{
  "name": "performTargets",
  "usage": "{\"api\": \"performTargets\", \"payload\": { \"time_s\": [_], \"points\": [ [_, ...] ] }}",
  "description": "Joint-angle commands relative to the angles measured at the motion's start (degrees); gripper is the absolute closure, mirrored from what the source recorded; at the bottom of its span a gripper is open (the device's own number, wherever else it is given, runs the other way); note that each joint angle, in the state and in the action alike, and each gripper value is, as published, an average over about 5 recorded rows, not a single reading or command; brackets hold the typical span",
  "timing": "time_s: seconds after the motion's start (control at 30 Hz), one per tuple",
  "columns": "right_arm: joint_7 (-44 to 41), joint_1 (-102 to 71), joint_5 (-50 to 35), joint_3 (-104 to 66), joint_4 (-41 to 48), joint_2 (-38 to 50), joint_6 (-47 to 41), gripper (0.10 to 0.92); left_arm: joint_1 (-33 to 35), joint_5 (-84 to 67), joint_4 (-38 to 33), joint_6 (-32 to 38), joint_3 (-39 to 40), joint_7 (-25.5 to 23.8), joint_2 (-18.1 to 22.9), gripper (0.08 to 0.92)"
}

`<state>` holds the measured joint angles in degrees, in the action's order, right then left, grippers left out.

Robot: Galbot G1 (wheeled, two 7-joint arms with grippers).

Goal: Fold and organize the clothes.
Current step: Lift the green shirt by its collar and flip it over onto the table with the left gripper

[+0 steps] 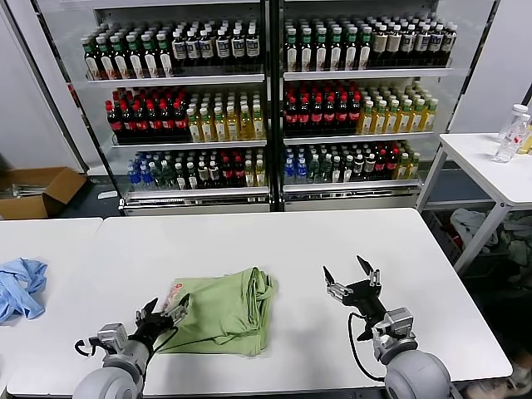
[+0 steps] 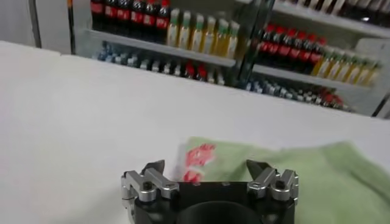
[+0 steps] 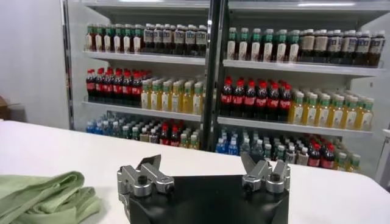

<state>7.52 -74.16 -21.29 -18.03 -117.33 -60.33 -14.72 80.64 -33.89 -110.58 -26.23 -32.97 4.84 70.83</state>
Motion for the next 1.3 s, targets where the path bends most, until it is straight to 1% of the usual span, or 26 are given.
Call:
{"api": "performTargets", "payload": {
  "time_s": [0.03,0.2,0.5,0.6,0.73,0.8,0.9,1.0,1.1,1.2,1.27,1.3],
  "points": [
    [0.10,0.10,0.14,-0.07,-0.06,-0.04,-0.05,0.203,0.03,-7.47,4.68,-0.67,-0.14,-2.31,0.84,0.223],
    [0.24,0.74,-0.30,-0.52,0.25,0.08,-0.12,0.203,-0.12,-17.27,4.00,-2.80,-1.29,-3.98,2.24,0.364],
    [0.23,0.07,-0.37,-1.25,0.01,0.23,-0.02,0.203,-1.26,-31.21,6.78,-4.06,-3.90,-5.83,4.05,0.624],
    [0.23,-0.22,-0.03,-1.24,-0.21,0.02,0.03,0.203,-1.38,-35.97,6.29,-4.39,-6.47,-5.57,4.19,0.710],
    [0.23,-0.04,-0.09,-1.33,-0.21,0.13,0.04,0.203,-1.25,-42.66,4.60,-5.14,-12.05,-4.43,3.09,0.822],
    [0.23,0.36,-0.28,-1.36,-0.13,0.17,-0.02,0.203,-1.03,-45.65,3.79,-5.63,-15.99,-3.75,1.83,0.869],
    [0.18,1.33,-0.52,-1.13,0.38,0.21,0.01,0.203,-0.63,-48.32,2.99,-6.20,-23.33,-2.91,-1.70,0.891],
    [0.08,1.92,-0.56,-0.75,0.70,-0.09,0.13,0.203,0.68,-48.41,2.37,-6.69,-31.65,-2.70,-6.79,0.891],
    [-0.08,2.49,-0.81,-0.22,1.09,-0.02,0.28,0.203,2.30,-43.93,1.41,-6.85,-38.44,-3.03,-12.51,0.891],
    [-0.23,3.18,-0.95,0.52,1.23,0.17,0.43,0.203,3.25,-36.53,-1.99,-6.86,-40.18,-3.68,-16.57,0.891],
    [-0.23,3.52,-0.66,0.97,0.87,0.04,0.35,0.203,3.60,-31.00,-5.94,-6.82,-37.52,-3.86,-17.65,0.891],
    [-0.21,3.62,-0.45,1.14,0.64,0.01,0.28,0.203,3.52,-28.54,-8.24,-6.80,-34.62,-3.40,-17.63,0.891]
  ]
}}
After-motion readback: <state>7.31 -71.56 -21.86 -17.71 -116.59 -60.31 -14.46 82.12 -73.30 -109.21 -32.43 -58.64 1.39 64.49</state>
